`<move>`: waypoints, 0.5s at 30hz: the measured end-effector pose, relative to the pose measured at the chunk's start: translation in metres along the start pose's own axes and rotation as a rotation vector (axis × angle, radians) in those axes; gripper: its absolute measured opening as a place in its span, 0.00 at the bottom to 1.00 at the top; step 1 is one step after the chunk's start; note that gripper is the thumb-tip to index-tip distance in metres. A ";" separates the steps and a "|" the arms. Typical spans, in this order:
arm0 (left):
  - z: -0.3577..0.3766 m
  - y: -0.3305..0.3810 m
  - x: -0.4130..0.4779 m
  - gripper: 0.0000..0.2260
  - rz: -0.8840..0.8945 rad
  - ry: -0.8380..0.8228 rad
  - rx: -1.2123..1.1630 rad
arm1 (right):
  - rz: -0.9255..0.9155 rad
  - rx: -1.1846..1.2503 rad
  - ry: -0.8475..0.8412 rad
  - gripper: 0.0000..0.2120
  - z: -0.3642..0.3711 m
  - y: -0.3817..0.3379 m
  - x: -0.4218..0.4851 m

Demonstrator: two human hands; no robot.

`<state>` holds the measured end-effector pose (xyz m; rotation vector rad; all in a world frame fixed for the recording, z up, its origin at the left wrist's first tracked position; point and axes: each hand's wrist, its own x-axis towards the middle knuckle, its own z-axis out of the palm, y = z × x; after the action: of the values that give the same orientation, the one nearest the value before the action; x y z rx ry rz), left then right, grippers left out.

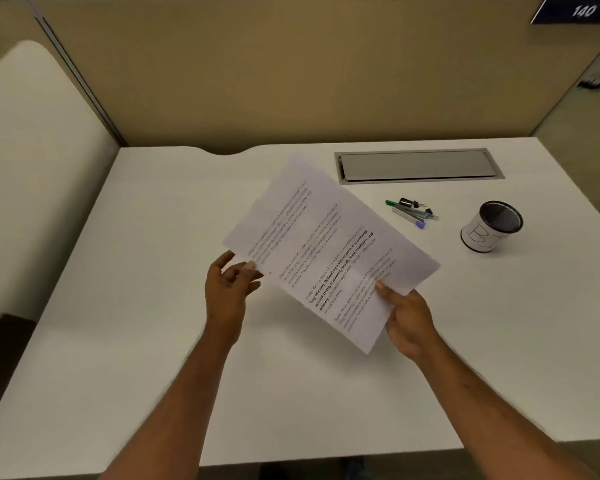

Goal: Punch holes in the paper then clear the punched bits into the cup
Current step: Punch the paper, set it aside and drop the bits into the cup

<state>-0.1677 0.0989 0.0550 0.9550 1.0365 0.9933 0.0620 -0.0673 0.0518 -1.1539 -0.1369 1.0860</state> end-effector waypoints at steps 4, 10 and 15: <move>0.034 -0.017 -0.018 0.13 -0.163 -0.097 -0.004 | 0.088 0.205 0.057 0.22 0.005 0.018 -0.002; 0.057 -0.039 -0.049 0.14 -0.148 -0.181 0.024 | 0.176 0.272 0.139 0.21 0.008 0.037 -0.006; 0.057 -0.047 -0.051 0.07 -0.059 -0.102 0.263 | 0.198 0.256 0.137 0.21 0.007 0.048 -0.010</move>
<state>-0.1140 0.0293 0.0354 1.1712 1.1203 0.7627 0.0230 -0.0703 0.0210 -1.0207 0.2223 1.1563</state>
